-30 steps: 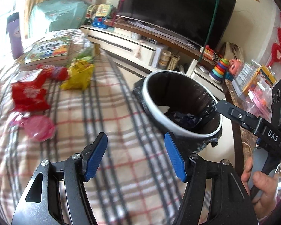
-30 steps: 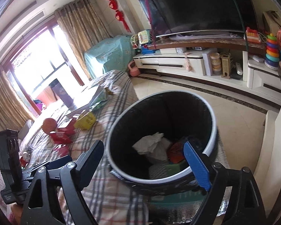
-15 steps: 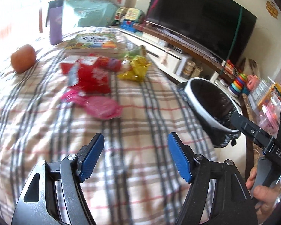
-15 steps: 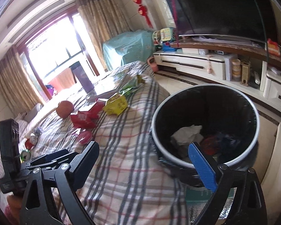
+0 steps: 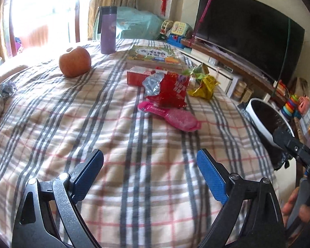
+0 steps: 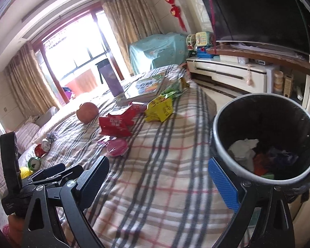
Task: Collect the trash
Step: 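Move both open tools back toward the remaining trash on the bed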
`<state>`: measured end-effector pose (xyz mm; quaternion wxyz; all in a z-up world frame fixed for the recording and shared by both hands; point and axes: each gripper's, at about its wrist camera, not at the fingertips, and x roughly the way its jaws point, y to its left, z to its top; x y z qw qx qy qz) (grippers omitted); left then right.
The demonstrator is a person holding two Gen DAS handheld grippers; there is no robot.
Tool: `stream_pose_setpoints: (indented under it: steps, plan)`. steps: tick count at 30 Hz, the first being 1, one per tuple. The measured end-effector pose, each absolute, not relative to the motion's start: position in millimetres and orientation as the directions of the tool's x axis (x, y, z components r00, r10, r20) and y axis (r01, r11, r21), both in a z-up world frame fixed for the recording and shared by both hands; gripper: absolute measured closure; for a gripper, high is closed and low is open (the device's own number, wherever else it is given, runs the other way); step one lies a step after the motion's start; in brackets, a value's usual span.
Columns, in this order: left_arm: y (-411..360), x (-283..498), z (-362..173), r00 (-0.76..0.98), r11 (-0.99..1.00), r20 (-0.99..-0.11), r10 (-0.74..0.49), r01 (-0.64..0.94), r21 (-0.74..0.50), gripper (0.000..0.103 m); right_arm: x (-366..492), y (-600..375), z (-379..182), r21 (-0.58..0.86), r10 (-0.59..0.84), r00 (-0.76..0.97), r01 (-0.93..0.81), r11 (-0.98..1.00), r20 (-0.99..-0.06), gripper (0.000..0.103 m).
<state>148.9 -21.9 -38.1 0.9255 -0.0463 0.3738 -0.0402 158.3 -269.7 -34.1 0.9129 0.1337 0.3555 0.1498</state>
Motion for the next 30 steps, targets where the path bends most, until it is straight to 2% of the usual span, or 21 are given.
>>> stream_pose_setpoints:
  steps: [10, 21, 27, 30]
  plan:
    - [-7.7, 160.1, -50.7, 0.647, 0.983, -0.744, -0.167, 0.057, -0.172, 0.009, 177.2, -254.2, -50.4, 0.352, 0.381, 0.637, -0.179, 0.919, -0.670, 0.006]
    - [-8.2, 185.1, -50.6, 0.653, 0.979, -0.730, -0.202, 0.106, -0.176, 0.009, 210.9, -236.6, -61.1, 0.310, 0.354, 0.627, -0.183, 0.933, -0.694, 0.008]
    - [-4.5, 201.1, -51.1, 0.645, 0.978, -0.735, -0.207, 0.112, -0.177, 0.010, 230.7, -232.8, -62.7, 0.293, 0.328, 0.630, -0.163, 0.942, -0.704, 0.021]
    - [-3.2, 210.7, -51.0, 0.638, 0.977, -0.740, -0.212, 0.140, -0.159, 0.010, 241.8, -229.2, -62.9, 0.288, 0.320, 0.629, -0.156, 0.945, -0.708, 0.024]
